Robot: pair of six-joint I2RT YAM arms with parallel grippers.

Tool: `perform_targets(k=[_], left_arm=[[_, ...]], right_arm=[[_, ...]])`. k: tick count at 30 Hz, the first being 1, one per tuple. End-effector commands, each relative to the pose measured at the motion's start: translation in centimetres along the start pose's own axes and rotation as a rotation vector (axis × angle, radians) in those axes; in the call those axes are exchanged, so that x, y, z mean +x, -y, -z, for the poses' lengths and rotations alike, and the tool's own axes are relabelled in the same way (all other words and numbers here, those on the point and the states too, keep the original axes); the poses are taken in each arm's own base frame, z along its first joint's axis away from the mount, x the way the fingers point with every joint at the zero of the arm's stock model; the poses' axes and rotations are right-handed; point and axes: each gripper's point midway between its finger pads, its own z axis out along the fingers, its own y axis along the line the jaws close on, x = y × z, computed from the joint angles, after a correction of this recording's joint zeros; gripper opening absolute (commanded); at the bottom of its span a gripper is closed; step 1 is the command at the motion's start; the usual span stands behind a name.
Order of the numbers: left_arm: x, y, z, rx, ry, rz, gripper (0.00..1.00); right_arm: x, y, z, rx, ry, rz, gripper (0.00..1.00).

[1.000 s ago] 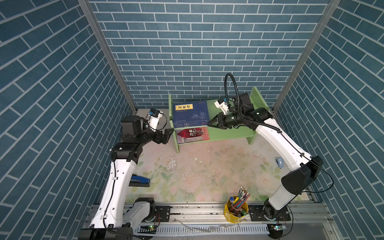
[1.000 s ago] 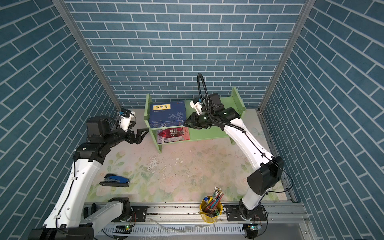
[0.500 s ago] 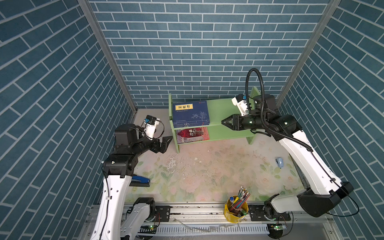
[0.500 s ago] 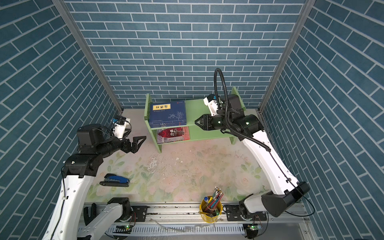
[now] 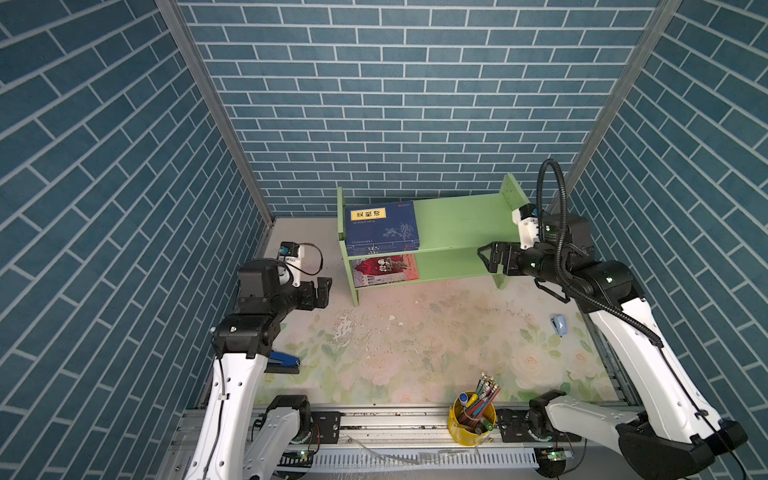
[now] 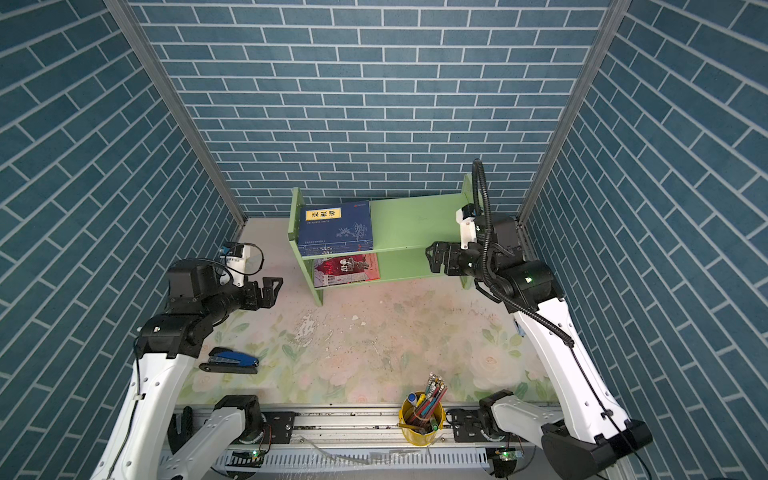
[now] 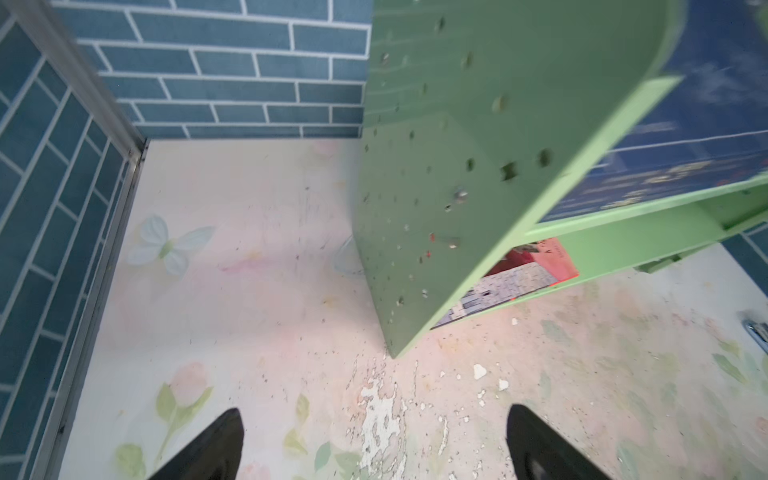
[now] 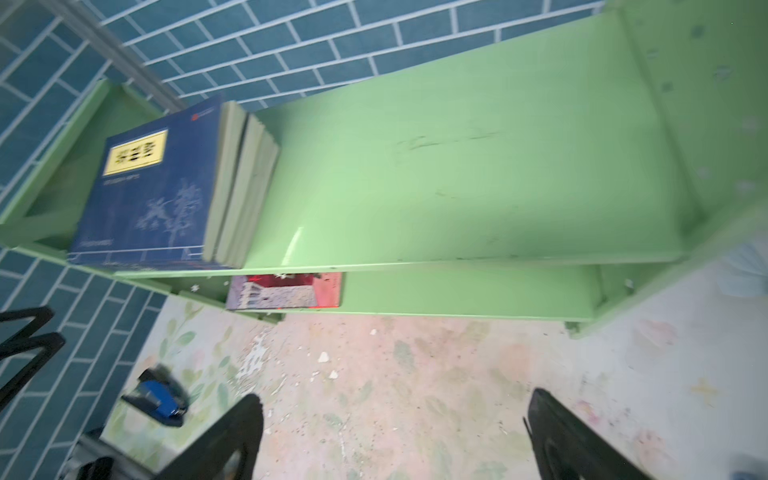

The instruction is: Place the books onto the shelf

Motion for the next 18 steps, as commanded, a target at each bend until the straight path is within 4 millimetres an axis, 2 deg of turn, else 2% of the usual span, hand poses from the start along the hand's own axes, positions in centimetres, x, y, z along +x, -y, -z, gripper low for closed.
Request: perform_targets(k=[1, 6, 9, 12, 15, 18], left_arm=[[1.0, -2.5, -1.2, -0.107, -0.014, 0.083, 1.0], [2.4, -4.4, -3.2, -0.13, 0.034, 0.162, 1.0], [2.2, -5.3, -4.4, -0.127, 0.131, 0.122, 1.0], [3.6, -6.1, -6.3, -0.127, 0.166, 0.082, 1.0], [4.9, -6.7, -8.4, -0.124, 0.148, 0.072, 1.0], [5.5, -6.5, -10.3, -0.072, 0.151, 0.055, 1.0]], right_arm=[[0.8, 3.3, -0.2, 0.152, 0.019, -0.003, 0.99], [3.0, 7.0, -3.2, 0.285, 0.059, 0.032, 0.99], [2.4, 9.6, -3.6, 0.409, 0.168, 0.113, 0.99], [1.6, 13.2, -3.8, 0.537, 0.277, 0.094, 0.99], [2.5, 15.9, -4.6, 0.583, 0.307, 0.075, 0.99], [3.7, 18.2, -5.6, 0.608, 0.303, 0.044, 0.99]])
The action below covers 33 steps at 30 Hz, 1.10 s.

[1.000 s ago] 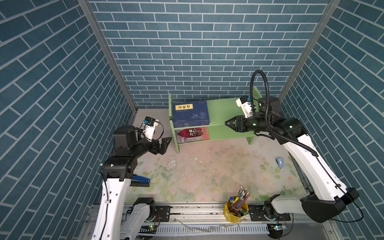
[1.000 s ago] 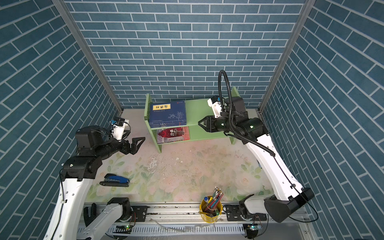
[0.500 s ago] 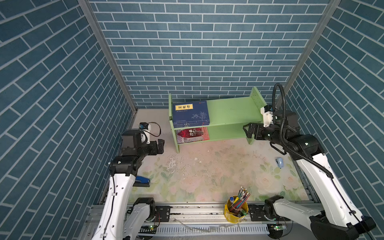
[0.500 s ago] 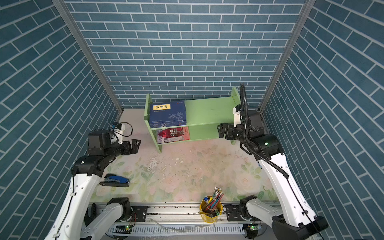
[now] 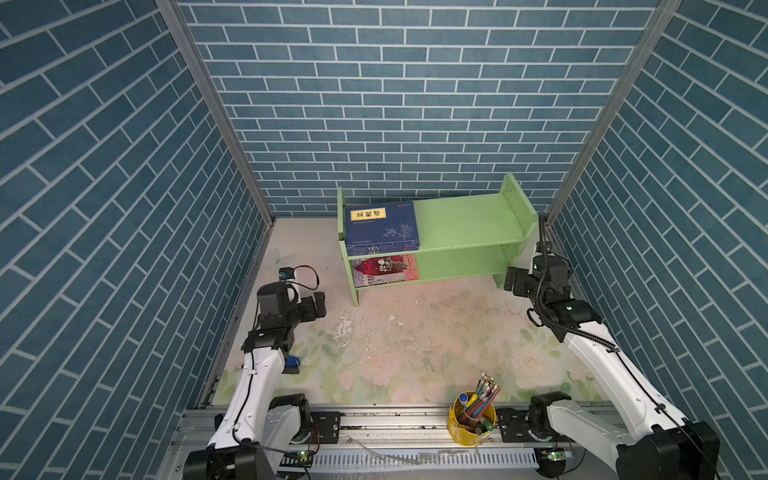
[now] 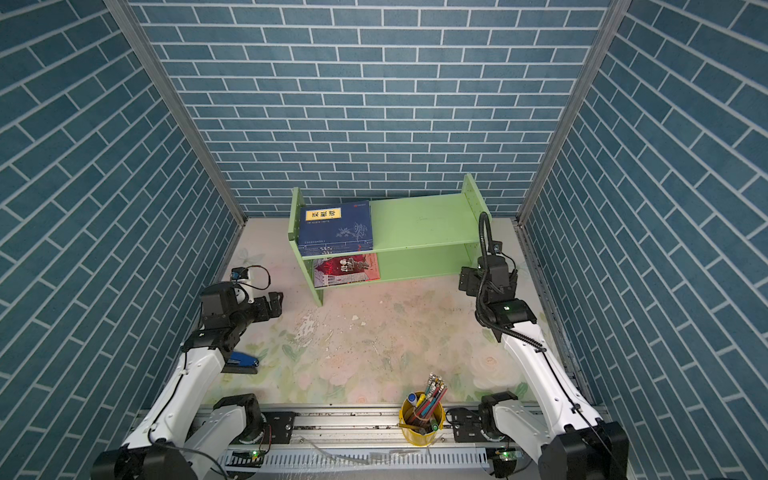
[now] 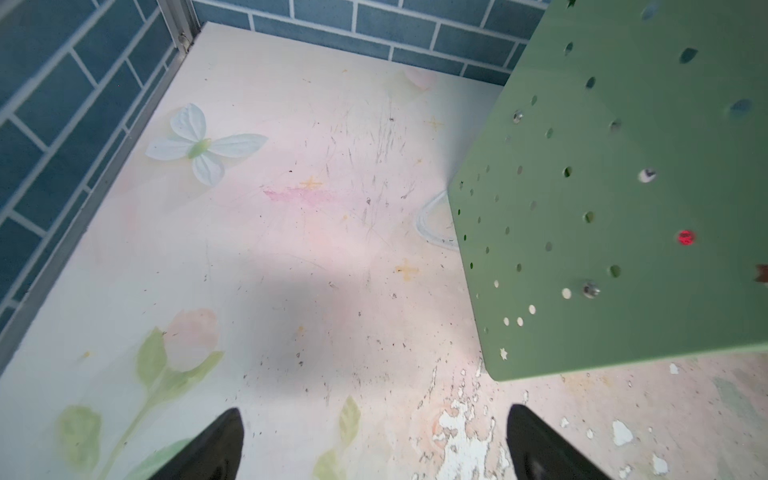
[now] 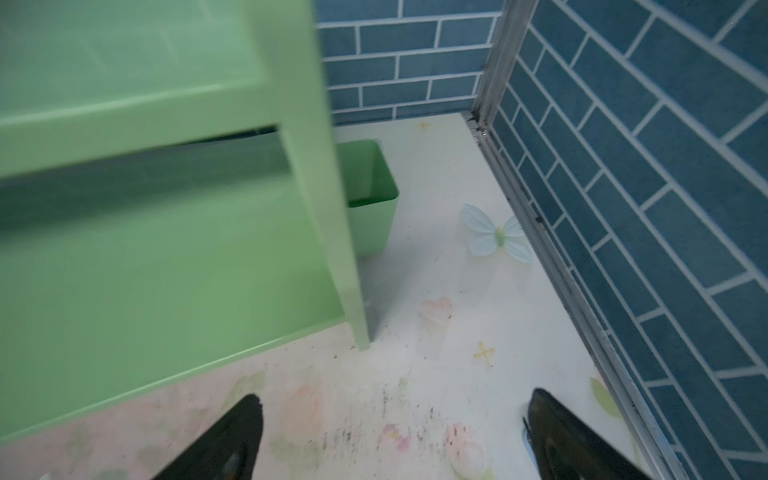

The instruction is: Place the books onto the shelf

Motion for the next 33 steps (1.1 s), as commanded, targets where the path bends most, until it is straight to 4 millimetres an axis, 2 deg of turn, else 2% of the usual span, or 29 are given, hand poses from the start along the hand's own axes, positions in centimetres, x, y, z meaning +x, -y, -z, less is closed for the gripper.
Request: perform_targets(k=[1, 3, 6, 11, 21, 28, 33], left_arm=[[-2.6, 1.0, -1.2, 0.081, 0.144, -0.078, 1.0], [-2.3, 1.3, -2.2, 0.109, 0.16, -0.115, 1.0], [-1.9, 1.1, -3.6, 0.117, 0.174, -0.147, 1.0], [-1.7, 0.9, -4.5, 0.134, 0.281, -0.172, 1.0], [-2.5, 0.3, -4.9, 0.133, 0.346, -0.157, 1.0], [-2.8, 1.0, -4.8, 0.184, 0.38, -0.165, 1.0], [-2.6, 0.2, -5.4, 0.168, 0.401, -0.155, 1.0]], right_arm=[[-2.5, 1.7, -0.9, 0.055, 0.148, -0.017, 0.99], [-1.3, 2.2, -1.9, 0.072, 0.147, -0.02, 0.99], [-0.7, 2.5, -2.3, 0.078, 0.209, -0.028, 0.99], [1.0, 3.3, -3.0, 0.102, 0.253, -0.043, 0.99], [4.7, 4.0, -4.6, 0.128, 0.299, -0.014, 0.99], [6.0, 4.6, -6.5, 0.126, 0.309, -0.027, 0.99], [6.1, 4.8, -7.2, 0.097, 0.335, -0.033, 0.99]])
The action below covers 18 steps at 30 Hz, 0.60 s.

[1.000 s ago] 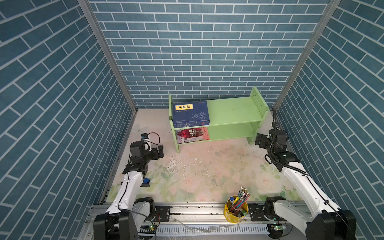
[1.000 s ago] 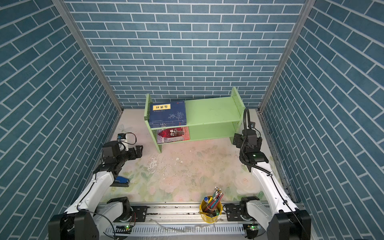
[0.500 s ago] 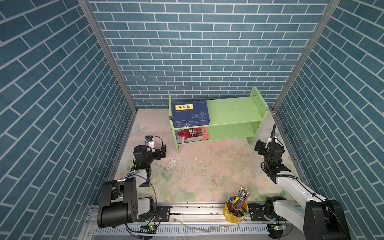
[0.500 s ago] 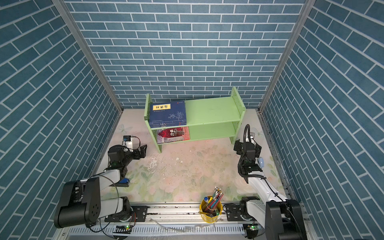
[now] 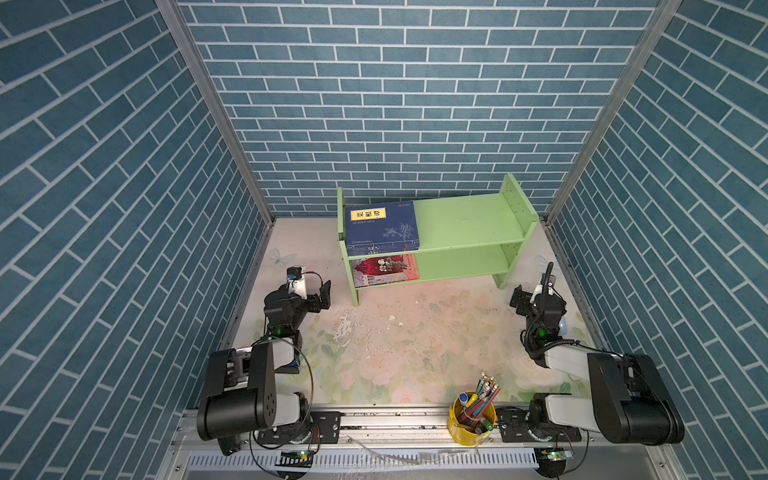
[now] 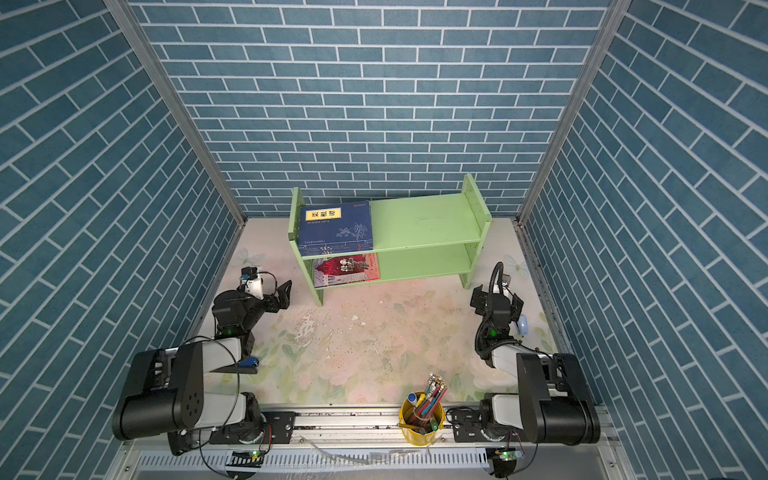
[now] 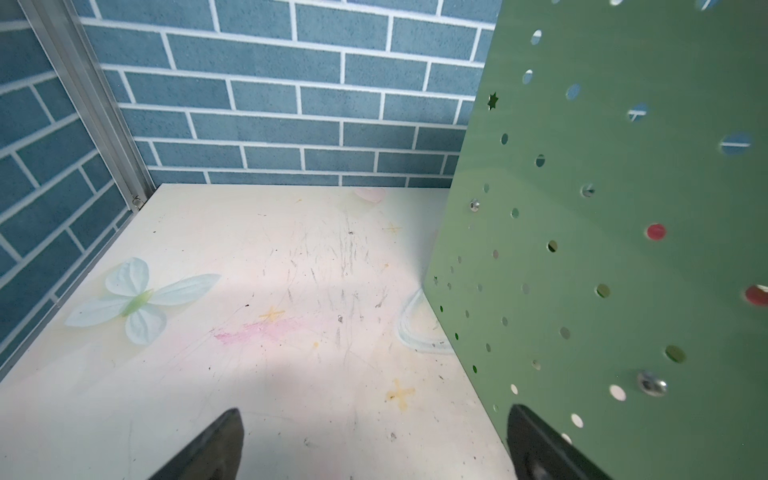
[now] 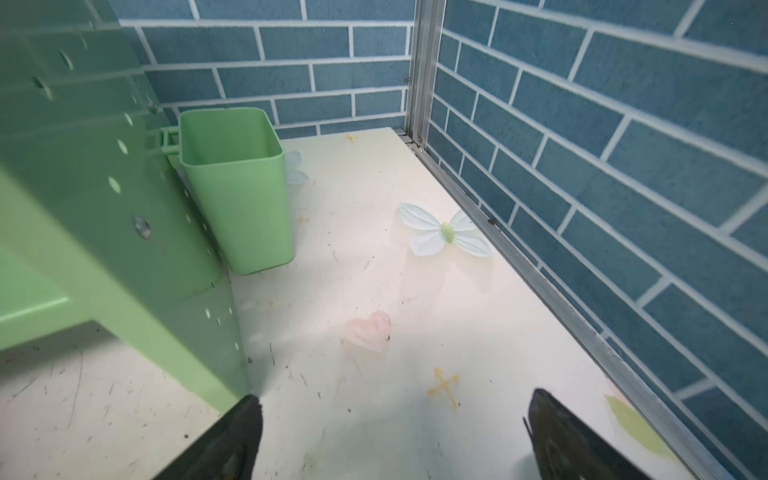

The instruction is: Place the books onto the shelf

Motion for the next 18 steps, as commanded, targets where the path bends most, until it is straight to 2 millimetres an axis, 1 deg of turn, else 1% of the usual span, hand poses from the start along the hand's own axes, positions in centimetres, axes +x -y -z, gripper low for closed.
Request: perform_targets(k=[1, 2, 4, 7, 8, 9, 11, 12, 13, 15, 18], left_arm=[[-0.5, -0.4, -0.3, 0.018, 0.046, 0.004, 1.0], [-0.2, -0.9, -0.7, -0.001, 0.04, 0.019, 1.0], [-0.1, -1.0, -0.7, 0.003, 0.032, 0.025, 1.0], [-0.1, -0.9, -0.1, -0.003, 0.069, 0.018, 1.0], [0.0, -0.9, 0.4, -0.017, 0.089, 0.001, 1.0], [0.2, -0.9, 0.8, -0.037, 0.111, -0.01, 1.0], [0.6, -0.5, 1.0, -0.027, 0.13, -0.028, 1.0], [1.0, -0.6, 0.6, -0.045, 0.112, -0.038, 1.0], [1.0, -0.4, 0.1, -0.027, 0.109, -0.036, 1.0], [1.2, -0.3, -0.3, -0.024, 0.075, -0.043, 1.0], [1.2, -0.3, -1.2, -0.024, 0.04, -0.041, 1.0]], right_arm=[[-1.7, 0.1, -0.3, -0.023, 0.1, -0.002, 0.99], [-1.3, 0.0, -0.6, -0.035, 0.097, -0.009, 0.99], [-0.6, -0.3, -1.2, -0.07, 0.091, -0.019, 0.99], [0.2, -0.4, -1.8, -0.093, 0.079, -0.027, 0.99], [0.4, -0.3, -1.9, -0.1, 0.056, -0.036, 0.99], [0.1, -0.3, -2.0, -0.113, 0.072, -0.047, 0.99], [0.5, 0.2, -2.5, -0.114, 0.029, -0.07, 0.99], [0.3, 0.0, -2.8, -0.127, 0.03, -0.07, 0.99], [0.4, -0.4, -3.0, -0.143, 0.018, -0.061, 0.99], [0.4, -0.7, -3.7, -0.148, -0.027, -0.043, 0.99], [0.5, -1.1, -3.7, -0.165, -0.032, -0.034, 0.99]])
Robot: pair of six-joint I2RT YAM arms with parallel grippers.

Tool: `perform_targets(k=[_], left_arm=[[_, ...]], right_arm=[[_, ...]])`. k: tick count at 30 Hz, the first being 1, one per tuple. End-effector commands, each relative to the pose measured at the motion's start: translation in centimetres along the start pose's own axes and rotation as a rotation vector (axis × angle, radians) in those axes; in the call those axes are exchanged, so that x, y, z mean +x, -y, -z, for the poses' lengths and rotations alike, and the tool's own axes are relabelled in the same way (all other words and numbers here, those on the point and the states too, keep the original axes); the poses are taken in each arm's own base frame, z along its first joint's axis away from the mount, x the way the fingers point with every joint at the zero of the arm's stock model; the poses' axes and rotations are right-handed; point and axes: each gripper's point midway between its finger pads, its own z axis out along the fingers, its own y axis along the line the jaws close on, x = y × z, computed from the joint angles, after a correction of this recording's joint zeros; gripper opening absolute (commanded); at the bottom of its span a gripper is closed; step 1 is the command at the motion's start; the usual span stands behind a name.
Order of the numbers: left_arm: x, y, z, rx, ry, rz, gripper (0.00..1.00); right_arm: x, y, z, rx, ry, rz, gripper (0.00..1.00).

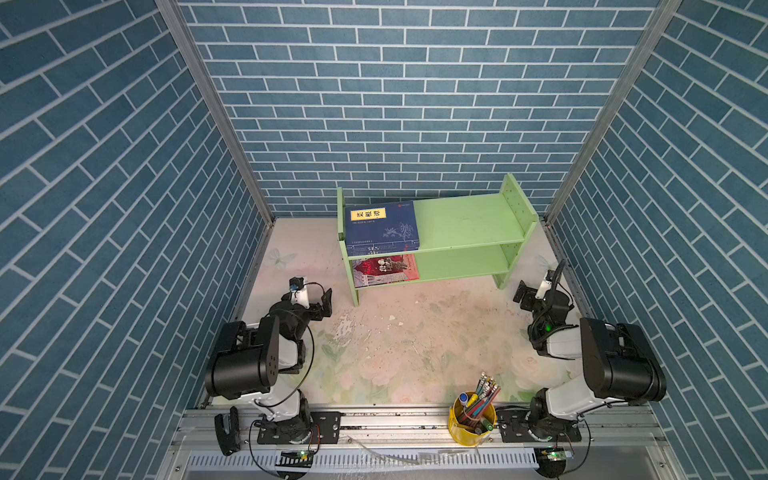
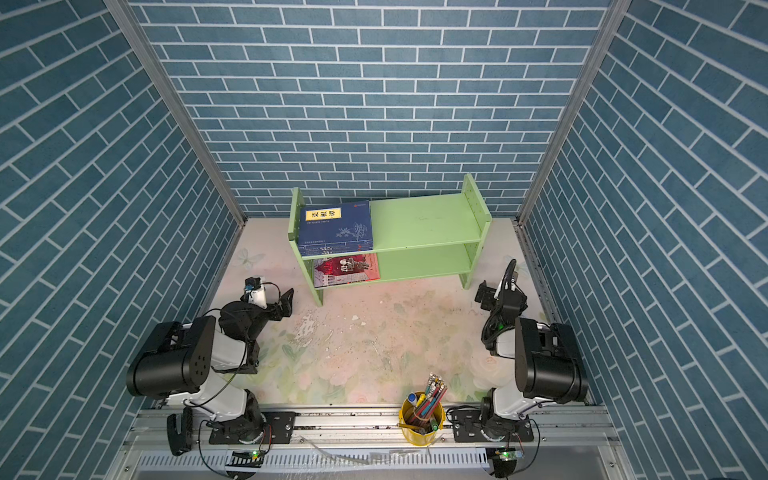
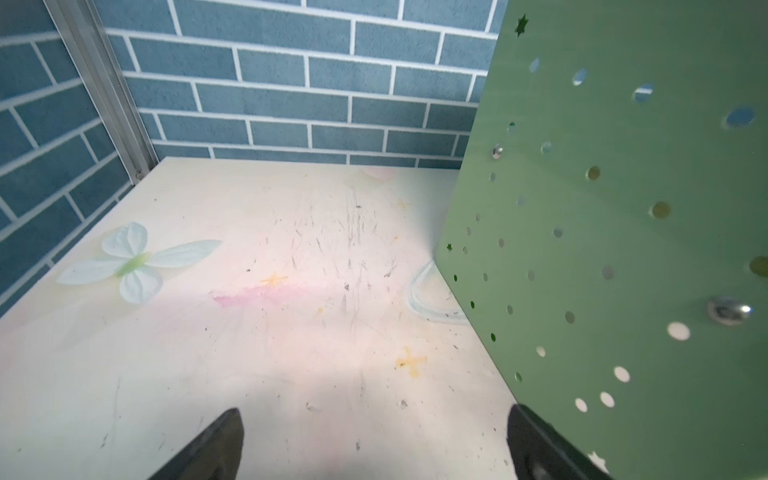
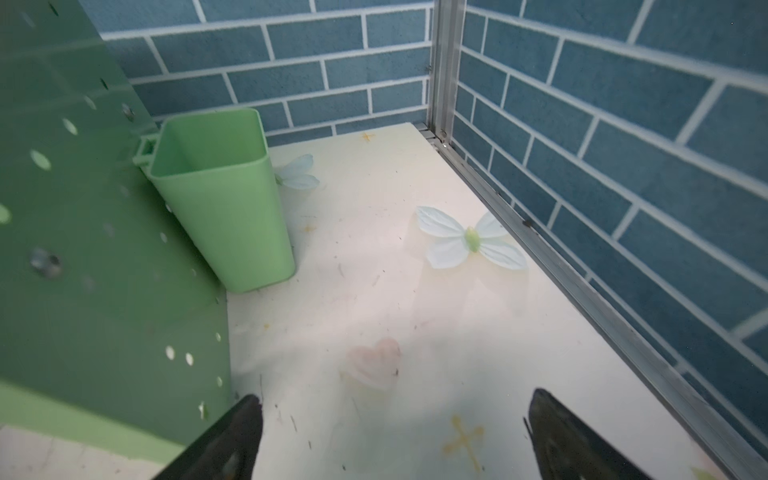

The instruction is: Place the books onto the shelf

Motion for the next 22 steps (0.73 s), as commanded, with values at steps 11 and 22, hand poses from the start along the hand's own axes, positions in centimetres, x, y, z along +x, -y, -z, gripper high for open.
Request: perform_targets(k=[11, 22], left_arm=[[-1.1, 0.6, -2.0, 0.01, -0.049, -0.066, 1.0], [-1.2, 0.6, -2.0, 0.011, -0.048, -0.067, 1.0]], right_arm=[[0.2, -1.3, -0.3, -0.066, -0.033, 0.027, 0.99], [0.5, -2.0, -0.5, -0.093, -0.054, 0.049, 0.99]])
